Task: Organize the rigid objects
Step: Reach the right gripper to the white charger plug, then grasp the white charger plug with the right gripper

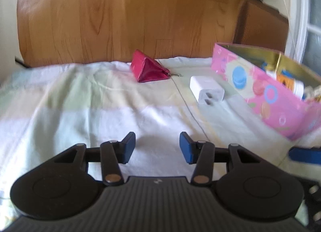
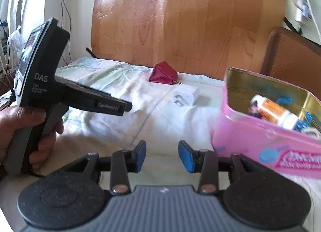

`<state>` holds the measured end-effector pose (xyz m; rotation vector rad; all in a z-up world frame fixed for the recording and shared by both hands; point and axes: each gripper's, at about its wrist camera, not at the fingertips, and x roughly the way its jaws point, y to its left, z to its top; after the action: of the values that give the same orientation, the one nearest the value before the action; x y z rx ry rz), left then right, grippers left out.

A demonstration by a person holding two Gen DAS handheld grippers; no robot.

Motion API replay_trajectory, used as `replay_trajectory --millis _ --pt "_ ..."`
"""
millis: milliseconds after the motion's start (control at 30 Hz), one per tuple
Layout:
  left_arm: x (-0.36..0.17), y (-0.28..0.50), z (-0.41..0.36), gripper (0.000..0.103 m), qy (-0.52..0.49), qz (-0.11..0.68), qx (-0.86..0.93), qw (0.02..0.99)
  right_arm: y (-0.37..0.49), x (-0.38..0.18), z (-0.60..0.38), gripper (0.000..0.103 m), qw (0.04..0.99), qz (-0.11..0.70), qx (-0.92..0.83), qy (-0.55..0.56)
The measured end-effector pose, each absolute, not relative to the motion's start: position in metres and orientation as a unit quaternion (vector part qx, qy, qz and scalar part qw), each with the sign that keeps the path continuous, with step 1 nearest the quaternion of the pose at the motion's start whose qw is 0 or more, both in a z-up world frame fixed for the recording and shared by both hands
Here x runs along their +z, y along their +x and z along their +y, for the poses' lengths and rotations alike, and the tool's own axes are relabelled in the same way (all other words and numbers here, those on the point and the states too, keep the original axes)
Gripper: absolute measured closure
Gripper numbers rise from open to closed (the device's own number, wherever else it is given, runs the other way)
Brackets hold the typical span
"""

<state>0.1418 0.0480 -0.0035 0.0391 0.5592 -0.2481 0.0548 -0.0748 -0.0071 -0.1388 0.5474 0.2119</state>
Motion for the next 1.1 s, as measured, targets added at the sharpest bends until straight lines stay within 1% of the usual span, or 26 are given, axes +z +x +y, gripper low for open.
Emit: replay_trajectory --millis 100,200,300,400,467,600,767,800,833,867,967,1100 --pt "-0.003 0.145 0.056 0.051 0.015 0.270 -0.102 0.957 0.067 -0.008 -0.066 0.065 0.954 0.269 0.107 -0.080" --pt "-0.002 0.148 0.064 0.044 0.010 0.269 -0.075 0.960 0.083 -0.006 -0.059 0.065 0.952 0.273 0.108 -0.086" --pt "-0.001 0.150 0.071 0.044 0.013 0.262 -0.056 0.963 0.101 -0.001 -0.054 0.064 0.953 0.271 0.103 -0.090" --pt "0.001 0.150 0.078 0.039 0.007 0.255 -0.050 0.966 0.127 0.005 -0.047 0.062 0.955 0.264 0.090 -0.099" --pt "0.001 0.150 0.081 0.039 -0.003 0.256 -0.054 0.965 0.148 0.008 -0.044 0.059 0.956 0.265 0.078 -0.102" --pt "0.001 0.154 0.084 0.039 -0.011 0.256 -0.063 0.964 0.190 0.004 -0.040 0.059 0.955 0.269 0.040 -0.119" --pt "0.000 0.154 0.085 0.038 -0.020 0.258 -0.067 0.964 0.232 -0.006 -0.044 0.052 0.944 0.314 0.011 -0.099" --pt "0.000 0.154 0.086 0.038 -0.023 0.259 -0.067 0.963 0.238 -0.010 -0.046 0.048 0.941 0.325 0.006 -0.094" --pt "-0.001 0.154 0.086 0.038 -0.026 0.260 -0.067 0.963 0.242 -0.013 -0.046 0.047 0.938 0.333 0.001 -0.095" --pt "-0.001 0.154 0.087 0.038 -0.029 0.261 -0.067 0.963 0.247 -0.017 -0.048 0.048 0.933 0.350 0.003 -0.088" --pt "-0.001 0.154 0.088 0.038 -0.033 0.262 -0.067 0.962 0.250 -0.019 -0.057 0.050 0.932 0.361 0.005 -0.041" --pt "-0.002 0.153 0.088 0.038 -0.032 0.264 -0.067 0.962 0.234 -0.019 -0.059 0.054 0.934 0.356 0.023 -0.029"
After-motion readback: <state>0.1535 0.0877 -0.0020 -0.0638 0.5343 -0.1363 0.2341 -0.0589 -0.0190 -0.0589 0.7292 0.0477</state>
